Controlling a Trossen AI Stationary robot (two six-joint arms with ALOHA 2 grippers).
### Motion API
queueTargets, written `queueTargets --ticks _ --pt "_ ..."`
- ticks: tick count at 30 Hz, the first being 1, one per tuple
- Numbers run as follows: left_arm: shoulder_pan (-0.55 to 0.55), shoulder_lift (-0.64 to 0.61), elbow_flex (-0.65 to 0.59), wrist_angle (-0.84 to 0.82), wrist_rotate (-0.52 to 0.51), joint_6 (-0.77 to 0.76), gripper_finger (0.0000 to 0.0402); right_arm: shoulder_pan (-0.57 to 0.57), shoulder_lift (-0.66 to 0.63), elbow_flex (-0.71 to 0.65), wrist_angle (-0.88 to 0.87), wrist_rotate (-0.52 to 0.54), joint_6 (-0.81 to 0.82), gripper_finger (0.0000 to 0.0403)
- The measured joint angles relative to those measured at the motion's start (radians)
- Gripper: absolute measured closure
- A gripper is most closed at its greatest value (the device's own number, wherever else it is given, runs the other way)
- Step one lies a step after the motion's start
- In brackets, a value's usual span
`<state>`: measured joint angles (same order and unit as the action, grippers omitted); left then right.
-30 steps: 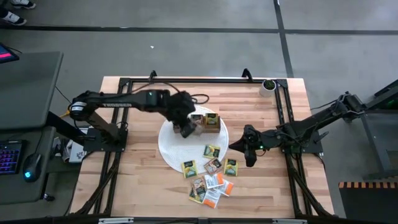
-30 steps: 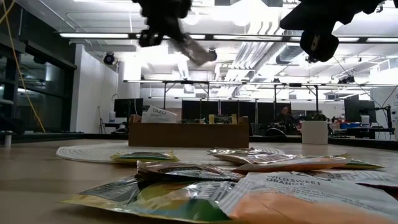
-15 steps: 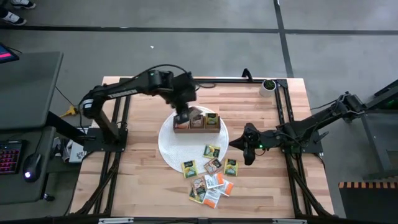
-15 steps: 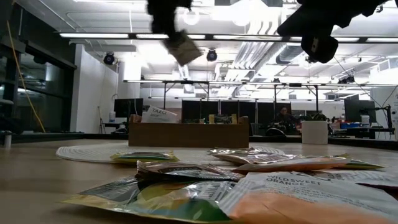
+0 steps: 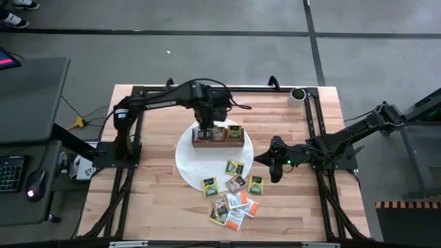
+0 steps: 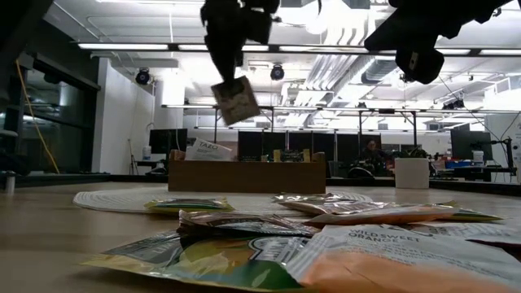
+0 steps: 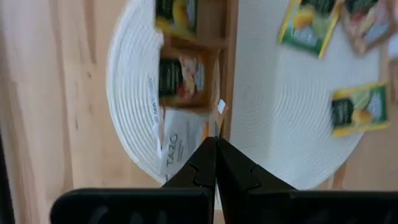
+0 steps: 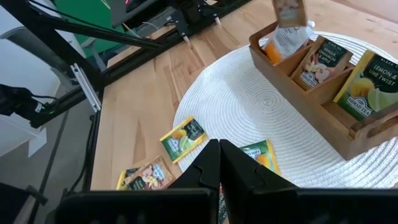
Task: Pick & Place Tea
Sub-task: Put the brown tea bag into the middle section of the wooden organizer
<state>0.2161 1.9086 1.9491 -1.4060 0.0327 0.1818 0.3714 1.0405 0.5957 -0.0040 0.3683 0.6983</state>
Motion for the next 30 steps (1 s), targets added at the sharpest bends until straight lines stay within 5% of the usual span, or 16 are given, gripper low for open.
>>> queueTargets --ticks 30 --pt "0.000 0.182 0.004 0.106 -0.048 0.083 0.0401 0.000 0.000 0.000 -0.016 0.008 0.000 0.0402"
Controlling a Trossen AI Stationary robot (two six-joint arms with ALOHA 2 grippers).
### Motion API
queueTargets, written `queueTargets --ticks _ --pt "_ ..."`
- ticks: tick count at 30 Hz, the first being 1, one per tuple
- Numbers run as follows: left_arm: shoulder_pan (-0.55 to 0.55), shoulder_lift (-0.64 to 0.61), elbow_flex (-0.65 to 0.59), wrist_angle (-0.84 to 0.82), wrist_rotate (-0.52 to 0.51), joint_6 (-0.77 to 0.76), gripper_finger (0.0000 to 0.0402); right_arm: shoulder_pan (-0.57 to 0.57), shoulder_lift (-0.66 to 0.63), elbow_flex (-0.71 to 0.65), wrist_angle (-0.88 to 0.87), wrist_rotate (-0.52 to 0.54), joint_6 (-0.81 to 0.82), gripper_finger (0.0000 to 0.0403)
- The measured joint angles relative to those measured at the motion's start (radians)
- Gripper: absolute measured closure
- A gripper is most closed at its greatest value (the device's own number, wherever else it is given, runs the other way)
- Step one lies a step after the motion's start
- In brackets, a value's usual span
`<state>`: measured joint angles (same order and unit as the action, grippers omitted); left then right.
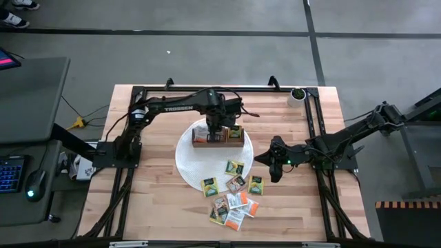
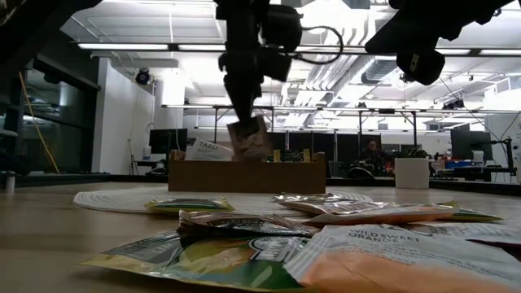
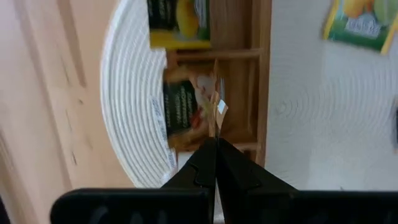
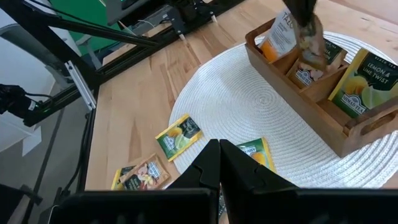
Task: Pick & Place Tea
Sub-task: Put the brown tea bag into the middle section of the wooden organizer
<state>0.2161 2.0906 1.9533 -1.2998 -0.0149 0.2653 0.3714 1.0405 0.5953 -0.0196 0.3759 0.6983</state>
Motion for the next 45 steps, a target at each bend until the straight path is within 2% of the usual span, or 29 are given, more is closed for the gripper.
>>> queueTargets --ticks 25,37,41,45 --pt "0.000 0.029 -0.003 -0.099 -0.003 0.008 0.0401 0.000 0.000 0.000 -0.007 0.000 0.010 0.0402" --pt "0.000 0.029 -0.003 -0.094 -0.005 0.000 0.0401 0.000 0.000 0.000 -0.007 0.010 0.009 0.0402" --pt "0.000 0.029 -0.003 -0.090 0.000 0.000 0.0393 0.000 0.000 0.000 -0.007 0.010 0.009 0.0402" --pt "0.000 0.029 -0.004 -0.090 0.005 -0.001 0.0367 0.000 0.000 0.000 -0.007 0.010 0.010 0.0402"
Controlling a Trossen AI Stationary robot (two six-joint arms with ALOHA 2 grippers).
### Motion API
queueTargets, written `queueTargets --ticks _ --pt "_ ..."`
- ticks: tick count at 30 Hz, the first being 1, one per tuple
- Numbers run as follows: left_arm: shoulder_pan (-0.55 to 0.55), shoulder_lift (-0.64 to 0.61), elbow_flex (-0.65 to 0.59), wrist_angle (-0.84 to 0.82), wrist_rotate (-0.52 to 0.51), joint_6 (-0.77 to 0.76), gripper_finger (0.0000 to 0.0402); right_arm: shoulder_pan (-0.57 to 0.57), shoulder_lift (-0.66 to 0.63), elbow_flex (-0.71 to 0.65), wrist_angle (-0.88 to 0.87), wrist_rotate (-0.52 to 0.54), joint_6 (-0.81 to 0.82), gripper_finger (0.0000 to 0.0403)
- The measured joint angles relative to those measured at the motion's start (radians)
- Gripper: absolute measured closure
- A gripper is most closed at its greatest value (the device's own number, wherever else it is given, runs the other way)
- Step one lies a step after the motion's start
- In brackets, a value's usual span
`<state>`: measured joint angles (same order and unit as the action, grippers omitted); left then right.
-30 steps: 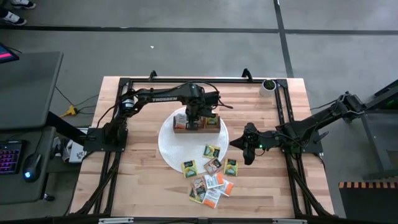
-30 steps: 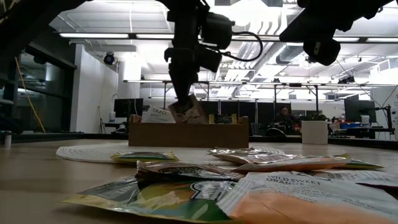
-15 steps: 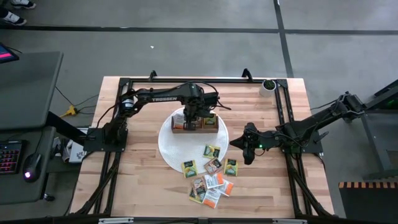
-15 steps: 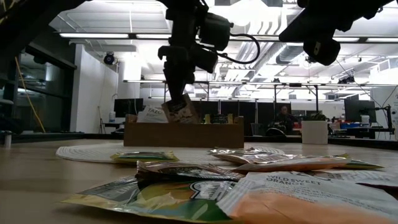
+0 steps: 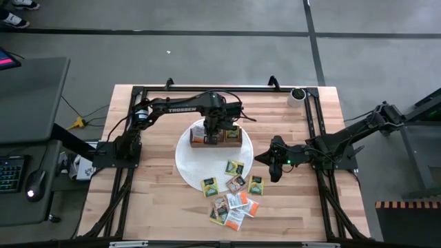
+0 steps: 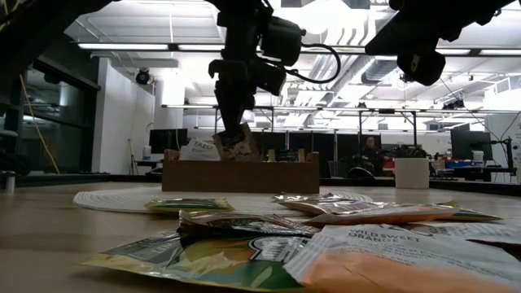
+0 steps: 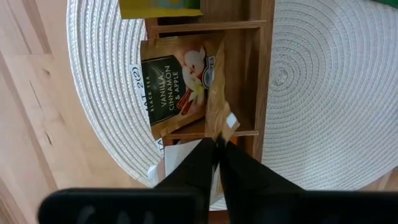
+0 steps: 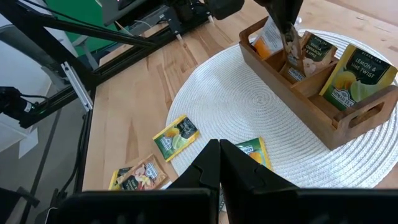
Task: Pick & Place Tea
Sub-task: Put the brown tea bag into the middle section of the wooden organizer
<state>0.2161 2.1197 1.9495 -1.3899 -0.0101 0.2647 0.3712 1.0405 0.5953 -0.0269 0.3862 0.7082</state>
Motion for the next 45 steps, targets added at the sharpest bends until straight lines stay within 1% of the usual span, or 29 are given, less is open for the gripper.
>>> queueTargets --ticks 6,9,14,24,31,34,35,37,40,42,45 --pt "0.000 0.000 0.000 0.000 -0.013 -0.025 0.0306 0.000 0.000 0.000 0.000 0.000 0.001 0.0402" --pt "0.000 0.000 0.000 0.000 -0.038 -0.034 0.0278 0.000 0.000 0.000 0.000 0.000 0.001 0.0402" --pt "0.000 0.000 0.000 0.000 -0.061 -0.056 0.0251 0.000 0.000 0.000 0.000 0.000 0.001 0.0402" --pt "-0.007 -0.006 0.000 0.011 -0.049 -0.160 0.0248 0.000 0.000 0.000 0.000 0.000 -0.001 0.0402" --pt "-0.036 -0.090 0.000 0.078 -0.045 -0.189 0.0247 0.004 0.000 0.000 -0.005 0.008 -0.016 0.0402" --pt "-0.042 -0.134 -0.001 0.105 -0.009 -0.230 0.0247 0.004 0.000 -0.001 -0.015 0.008 -0.017 0.0402" --pt "-0.049 -0.150 -0.002 0.105 0.005 -0.246 0.0247 0.004 0.000 -0.001 -0.016 0.008 -0.017 0.0402" --pt "-0.068 -0.167 0.004 0.156 0.024 -0.284 0.0247 0.004 0.000 -0.001 -0.021 0.008 -0.017 0.0402" --pt "-0.111 -0.191 -0.003 0.147 0.059 -0.358 0.0247 0.004 0.000 -0.001 -0.037 0.009 -0.008 0.0402" --pt "-0.144 -0.198 0.002 0.192 0.062 -0.403 0.0247 0.004 0.000 -0.001 -0.067 0.008 0.017 0.0402" --pt "-0.193 -0.196 0.000 0.190 0.061 -0.468 0.0247 0.004 0.000 -0.001 -0.108 0.008 0.057 0.0402"
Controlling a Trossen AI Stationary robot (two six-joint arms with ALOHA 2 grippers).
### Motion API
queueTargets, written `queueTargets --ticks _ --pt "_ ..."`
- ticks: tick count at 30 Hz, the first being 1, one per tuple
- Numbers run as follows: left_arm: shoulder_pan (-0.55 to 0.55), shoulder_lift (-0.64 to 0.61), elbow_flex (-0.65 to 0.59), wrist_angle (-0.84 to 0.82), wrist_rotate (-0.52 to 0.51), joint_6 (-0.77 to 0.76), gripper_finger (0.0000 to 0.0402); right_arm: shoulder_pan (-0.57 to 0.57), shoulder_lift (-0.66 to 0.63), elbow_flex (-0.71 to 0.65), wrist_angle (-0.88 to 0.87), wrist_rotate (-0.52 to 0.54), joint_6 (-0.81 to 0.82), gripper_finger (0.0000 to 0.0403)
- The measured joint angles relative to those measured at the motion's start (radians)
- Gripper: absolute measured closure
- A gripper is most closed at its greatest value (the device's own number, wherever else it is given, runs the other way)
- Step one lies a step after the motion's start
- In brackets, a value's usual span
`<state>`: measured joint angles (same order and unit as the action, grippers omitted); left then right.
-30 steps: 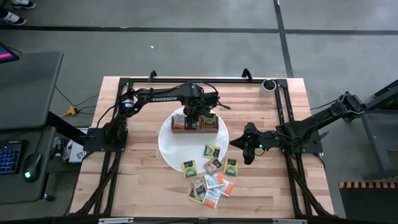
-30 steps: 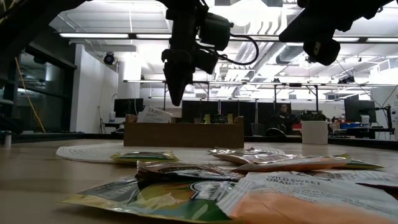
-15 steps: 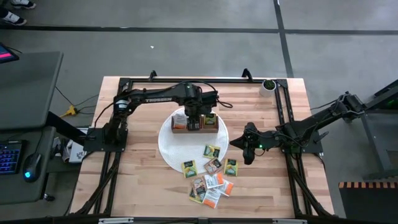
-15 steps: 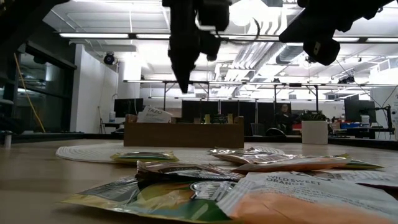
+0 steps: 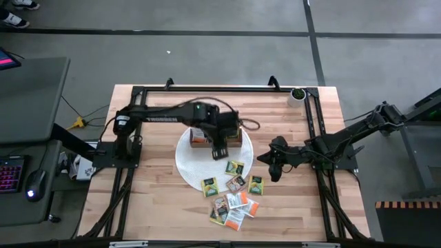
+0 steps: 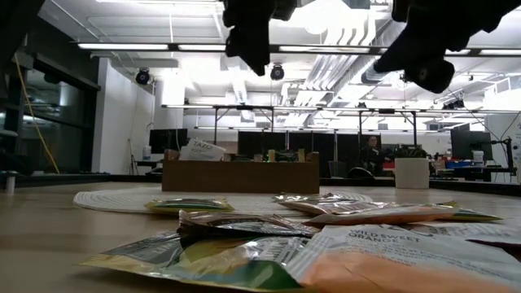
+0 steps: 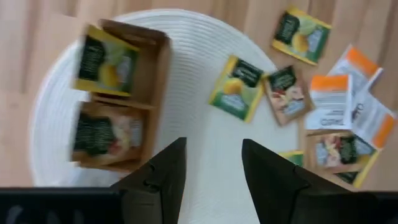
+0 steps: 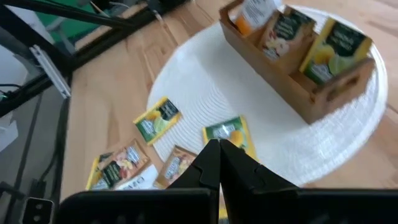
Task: Pick & Place Tea
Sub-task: Put the brown tea bag into the middle section of the wooden organizer
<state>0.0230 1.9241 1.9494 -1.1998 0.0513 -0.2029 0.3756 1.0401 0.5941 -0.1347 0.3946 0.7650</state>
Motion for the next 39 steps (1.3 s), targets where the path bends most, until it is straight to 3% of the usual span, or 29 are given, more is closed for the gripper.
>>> queueTargets --ticks 9,22,24,27,29,39 --pt "-0.162 0.001 0.000 0.104 -0.023 -0.171 0.0247 0.000 0.000 0.000 -0.025 -0.007 0.020 0.0403" --pt "-0.359 0.072 -0.005 0.168 -0.296 -0.450 0.0247 0.000 0.000 0.000 -0.024 -0.071 0.023 0.0403" --pt "-0.373 0.103 0.007 0.242 -0.304 -0.483 0.0248 0.000 0.000 0.000 -0.025 -0.074 0.022 0.0403" --pt "-0.406 0.131 -0.007 0.205 -0.324 -0.511 0.0248 0.000 0.000 0.000 -0.026 -0.079 0.023 0.0403" --pt "-0.413 0.175 0.006 0.303 -0.317 -0.523 0.0248 0.000 0.000 0.000 -0.025 -0.090 0.021 0.0403" --pt "-0.439 0.283 -0.012 0.322 -0.288 -0.587 0.0248 0.004 -0.001 0.000 -0.112 -0.118 0.067 0.0403"
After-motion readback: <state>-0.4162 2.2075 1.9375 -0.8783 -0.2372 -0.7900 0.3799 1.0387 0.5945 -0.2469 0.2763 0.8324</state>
